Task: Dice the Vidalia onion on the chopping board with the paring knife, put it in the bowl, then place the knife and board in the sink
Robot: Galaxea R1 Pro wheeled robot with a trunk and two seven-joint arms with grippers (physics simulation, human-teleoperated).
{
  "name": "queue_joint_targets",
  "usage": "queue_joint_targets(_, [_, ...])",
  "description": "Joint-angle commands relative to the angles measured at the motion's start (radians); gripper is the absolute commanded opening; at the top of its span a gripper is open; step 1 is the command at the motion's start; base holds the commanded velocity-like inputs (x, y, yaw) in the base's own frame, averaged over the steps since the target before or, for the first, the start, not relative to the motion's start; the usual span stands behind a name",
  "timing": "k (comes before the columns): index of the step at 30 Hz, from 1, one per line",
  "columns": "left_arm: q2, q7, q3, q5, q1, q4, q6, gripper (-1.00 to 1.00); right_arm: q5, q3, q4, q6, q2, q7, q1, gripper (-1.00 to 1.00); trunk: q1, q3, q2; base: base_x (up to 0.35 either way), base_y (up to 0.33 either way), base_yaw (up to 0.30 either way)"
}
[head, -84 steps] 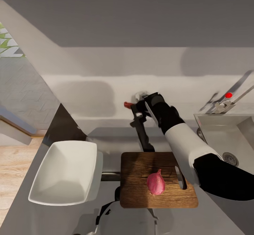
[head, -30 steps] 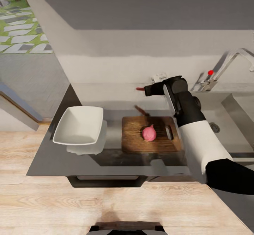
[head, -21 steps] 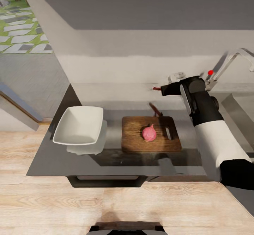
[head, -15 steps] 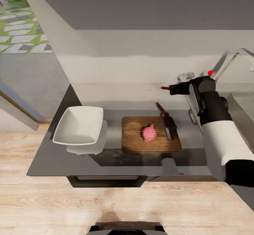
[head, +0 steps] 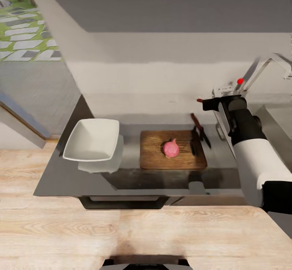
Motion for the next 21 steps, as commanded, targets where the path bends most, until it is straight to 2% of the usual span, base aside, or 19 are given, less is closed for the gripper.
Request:
queue_joint_targets(1, [0.000, 0.000, 0.000, 0.009, -0.001, 0.003, -0.003, 1.00, 0.011, 0.002, 0.009, -0.007, 0.000, 0.005, 0.000, -1.00, 0.000, -0.001, -0.002, -0.264, 0.000, 0.000])
queue_joint_targets(5, [0.001, 0.000, 0.000, 0.009, -0.001, 0.003, -0.003, 1.00, 0.011, 0.001, 0.024, -0.032, 0.001, -0.032, -0.001, -1.00, 0.000, -0.001, -0.002, -0.307, 0.000, 0.000])
queue_joint_targets(12, [0.001, -0.002, 0.000, 0.008, -0.001, 0.002, -0.005, 1.00, 0.008, -0.013, 0.074, -0.138, 0.002, -0.209, 0.000, -1.00, 0.000, -0.001, -0.002, -0.336, 0.000, 0.000])
queue_joint_targets(15, [0.002, -0.002, 0.000, 0.006, -0.001, 0.000, -0.006, 1.00, 0.007, -0.099, 0.138, -0.218, 0.003, -0.264, 0.000, -1.00, 0.000, -0.001, -0.002, -0.301, 0.000, 0.000])
queue_joint_targets(16, [0.003, -0.002, 0.000, 0.005, -0.001, -0.001, -0.016, 1.00, 0.007, -0.142, 0.169, -0.263, 0.004, -0.295, 0.000, -1.00, 0.000, -0.001, -0.002, -0.130, 0.000, 0.000])
queue_joint_targets(21, [0.004, -0.002, 0.000, 0.005, -0.001, -0.002, -0.088, 1.00, 0.006, -0.169, 0.233, -0.315, 0.005, -0.327, -0.001, -1.00, 0.000, -0.001, -0.002, -0.045, 0.000, 0.000])
